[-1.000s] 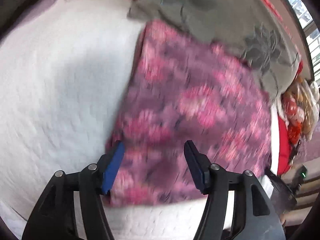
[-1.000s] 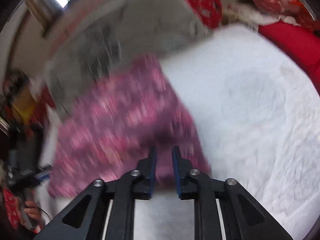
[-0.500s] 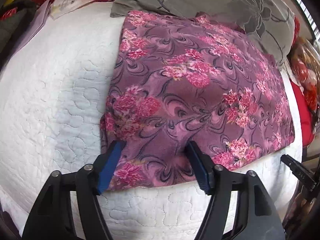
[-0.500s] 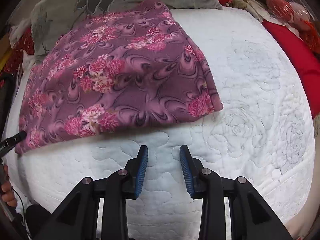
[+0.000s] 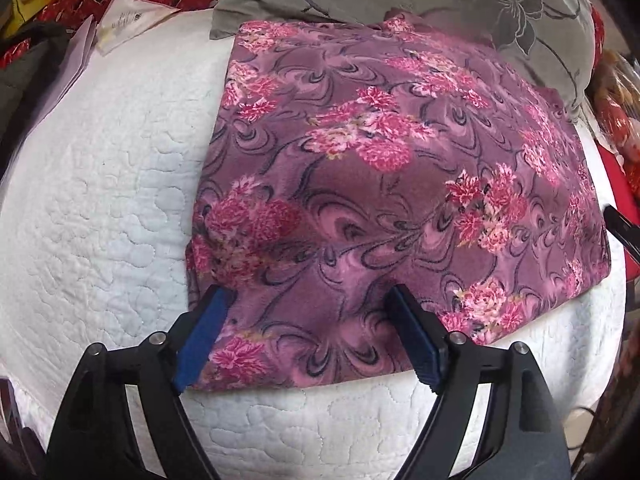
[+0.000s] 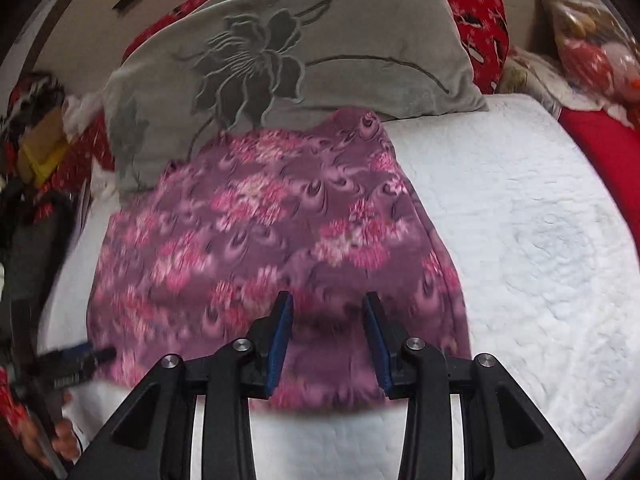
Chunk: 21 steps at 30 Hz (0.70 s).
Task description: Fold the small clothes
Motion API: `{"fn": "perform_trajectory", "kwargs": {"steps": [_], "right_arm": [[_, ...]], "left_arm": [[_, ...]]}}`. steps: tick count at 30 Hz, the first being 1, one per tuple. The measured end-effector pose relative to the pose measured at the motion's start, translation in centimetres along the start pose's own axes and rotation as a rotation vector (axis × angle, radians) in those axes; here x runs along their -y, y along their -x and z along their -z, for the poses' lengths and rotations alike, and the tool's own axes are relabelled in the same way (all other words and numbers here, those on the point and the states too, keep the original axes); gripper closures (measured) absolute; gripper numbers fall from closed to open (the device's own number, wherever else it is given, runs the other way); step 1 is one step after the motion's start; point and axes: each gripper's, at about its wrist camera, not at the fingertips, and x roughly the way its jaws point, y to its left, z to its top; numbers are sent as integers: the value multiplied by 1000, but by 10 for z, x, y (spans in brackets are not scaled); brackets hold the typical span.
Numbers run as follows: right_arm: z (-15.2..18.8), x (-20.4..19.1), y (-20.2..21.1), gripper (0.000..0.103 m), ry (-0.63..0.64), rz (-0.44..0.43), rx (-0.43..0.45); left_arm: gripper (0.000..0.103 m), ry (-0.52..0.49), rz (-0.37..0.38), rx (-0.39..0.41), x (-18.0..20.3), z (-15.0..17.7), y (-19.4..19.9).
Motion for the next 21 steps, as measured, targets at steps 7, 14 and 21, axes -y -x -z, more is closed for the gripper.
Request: {"fn": "perform_trajectory", "kwargs": {"steps": [7,14,21], "right_arm": [[-33,17,-29,65,-34,35,20],[-84,31,-50,64,-123,9,126],[-93,34,-85,61,-92,115,21]], "left_arm": [[21,25,18,181,-10,-65,41],[19,160,-21,53,-41,-121,-26],[9,228,36,55,-64,-126,-27]]}}
